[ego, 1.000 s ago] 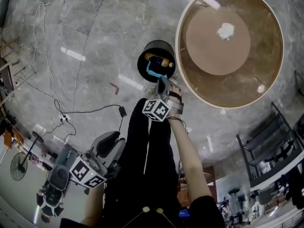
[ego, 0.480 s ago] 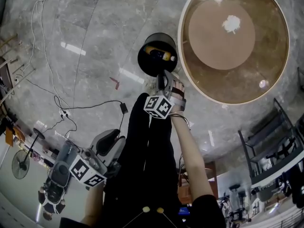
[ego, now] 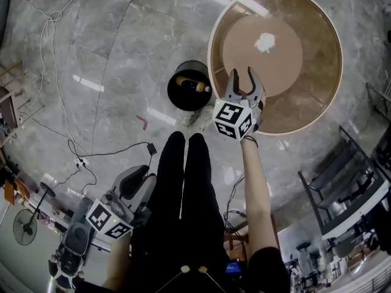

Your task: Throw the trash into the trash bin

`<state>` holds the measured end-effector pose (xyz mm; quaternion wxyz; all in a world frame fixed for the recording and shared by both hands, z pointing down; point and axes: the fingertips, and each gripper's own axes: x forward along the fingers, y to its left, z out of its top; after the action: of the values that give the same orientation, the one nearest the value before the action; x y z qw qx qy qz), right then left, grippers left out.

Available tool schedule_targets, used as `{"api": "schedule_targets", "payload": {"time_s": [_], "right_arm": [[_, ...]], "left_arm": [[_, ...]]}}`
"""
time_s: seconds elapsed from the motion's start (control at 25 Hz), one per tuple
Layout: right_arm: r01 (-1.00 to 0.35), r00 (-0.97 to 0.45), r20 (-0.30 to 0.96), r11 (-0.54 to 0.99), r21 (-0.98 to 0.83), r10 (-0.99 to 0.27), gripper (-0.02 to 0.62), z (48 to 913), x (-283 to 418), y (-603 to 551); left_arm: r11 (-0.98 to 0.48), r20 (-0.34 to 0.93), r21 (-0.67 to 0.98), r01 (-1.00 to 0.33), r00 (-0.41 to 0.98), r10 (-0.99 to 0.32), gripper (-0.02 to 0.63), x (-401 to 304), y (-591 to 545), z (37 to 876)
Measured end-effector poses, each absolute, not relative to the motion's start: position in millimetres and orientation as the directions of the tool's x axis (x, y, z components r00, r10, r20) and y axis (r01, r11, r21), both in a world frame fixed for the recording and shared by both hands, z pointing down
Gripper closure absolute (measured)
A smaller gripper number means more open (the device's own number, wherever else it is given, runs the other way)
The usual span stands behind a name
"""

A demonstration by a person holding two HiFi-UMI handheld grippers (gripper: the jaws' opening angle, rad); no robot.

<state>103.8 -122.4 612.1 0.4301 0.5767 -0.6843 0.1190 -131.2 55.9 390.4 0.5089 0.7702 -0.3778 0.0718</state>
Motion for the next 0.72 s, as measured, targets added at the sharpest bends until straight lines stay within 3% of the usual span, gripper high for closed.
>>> {"api": "schedule_targets", "payload": {"time_s": [0.2,0.52,0.6,0.68,0.72], "right_arm": [[-0.925,0.162,0.761,0.173,0.339,-0.629,0.406,632,175,-160],[-0.938,0.166,0.840,0.181,0.297,-0.516,0.408,679,195,-186],[-0.937,0.176,0.846,0.179,0.301,-0.503,0.447,683,197,-190],[-0.924,0.203,0.841,0.186,0.334,-0.501,0.555,683,201,-193],[-0.917,0.212,0.839,0.193,0.348,-0.502,0.572,683,203,-193]], "left_arm": [[-0.215,0.486,0.717,-0.662,0.698,-0.526,0.502,-129,43,373],[-0.207,0.499,0.699,-0.684,0.675,-0.543,0.503,-134,35,368],[-0.203,0.503,0.698,-0.687,0.672,-0.543,0.503,-135,35,369],[-0.202,0.504,0.697,-0.688,0.671,-0.544,0.503,-136,35,370],[-0.202,0.504,0.697,-0.688,0.671,-0.544,0.502,-136,34,371]]}}
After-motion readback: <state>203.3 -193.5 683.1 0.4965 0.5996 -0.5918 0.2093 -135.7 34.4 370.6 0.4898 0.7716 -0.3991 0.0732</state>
